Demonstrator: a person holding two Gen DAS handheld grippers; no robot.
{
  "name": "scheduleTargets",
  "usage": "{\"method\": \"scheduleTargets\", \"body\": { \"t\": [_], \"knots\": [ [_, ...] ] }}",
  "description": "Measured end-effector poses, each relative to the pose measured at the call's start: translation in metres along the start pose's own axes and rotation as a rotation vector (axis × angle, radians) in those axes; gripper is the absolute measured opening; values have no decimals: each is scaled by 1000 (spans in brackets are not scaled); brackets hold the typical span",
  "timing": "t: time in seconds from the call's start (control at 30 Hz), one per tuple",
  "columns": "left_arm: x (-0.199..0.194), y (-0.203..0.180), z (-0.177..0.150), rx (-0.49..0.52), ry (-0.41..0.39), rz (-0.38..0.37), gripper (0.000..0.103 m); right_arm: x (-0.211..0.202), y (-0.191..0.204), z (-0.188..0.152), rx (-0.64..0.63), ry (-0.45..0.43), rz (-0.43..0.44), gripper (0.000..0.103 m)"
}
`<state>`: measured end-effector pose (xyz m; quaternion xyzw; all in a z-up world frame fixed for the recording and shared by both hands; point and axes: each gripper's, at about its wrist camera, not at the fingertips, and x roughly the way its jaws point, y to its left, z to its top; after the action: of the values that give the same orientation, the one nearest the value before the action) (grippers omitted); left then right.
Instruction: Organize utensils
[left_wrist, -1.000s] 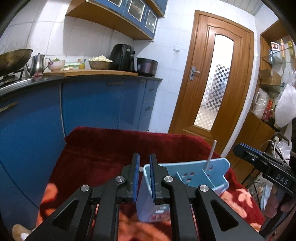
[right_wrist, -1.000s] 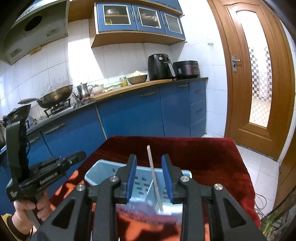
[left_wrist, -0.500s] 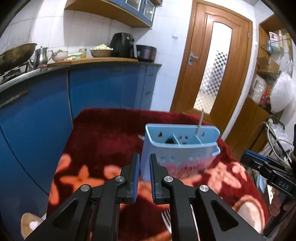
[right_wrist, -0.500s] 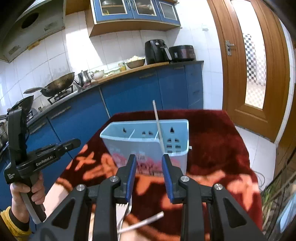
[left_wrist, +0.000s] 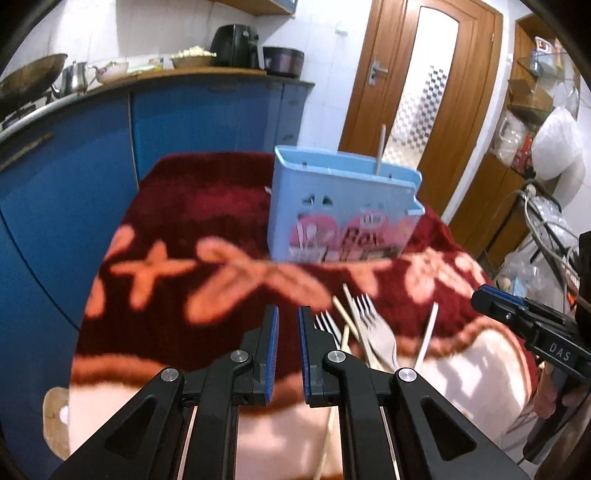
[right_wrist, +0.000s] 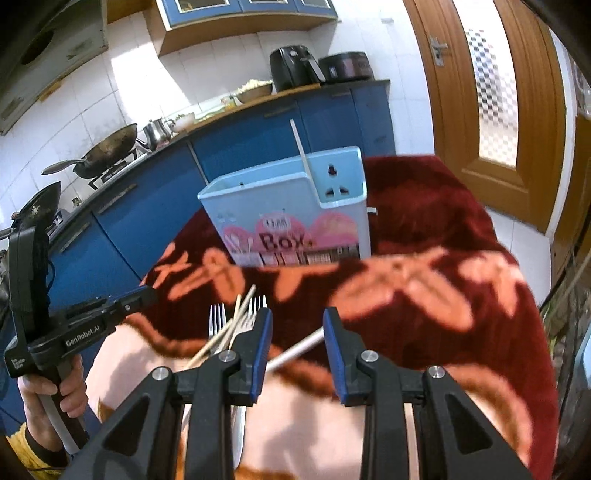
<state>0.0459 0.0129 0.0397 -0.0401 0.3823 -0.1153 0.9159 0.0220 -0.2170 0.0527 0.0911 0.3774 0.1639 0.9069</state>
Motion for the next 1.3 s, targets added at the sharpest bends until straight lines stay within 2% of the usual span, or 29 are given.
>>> {"method": "scheduleTargets", "body": {
  "t": [0.43,0.8,0.87,0.9,1.07,1.3],
  "knots": [
    [17,-18,-17,36,134,-62,10,22,-14,-16,148,133,41,35],
    [27,-15,-21,19,166,-59,10,52,-22,-15,273,199,110,35],
    [27,-15,-21,16,168,-60,10,56,-21,-13,271,194,107,32],
    [27,-15,-21,14,169,-60,10,57,-20,-13,262,186,101,23],
    [29,-14,-21,19,182,-69,10,55,-18,-8,247,137,116,19],
    [38,-17,-20,12,248,-115,10,32,-13,7,198,34,122,13]
  ]
}}
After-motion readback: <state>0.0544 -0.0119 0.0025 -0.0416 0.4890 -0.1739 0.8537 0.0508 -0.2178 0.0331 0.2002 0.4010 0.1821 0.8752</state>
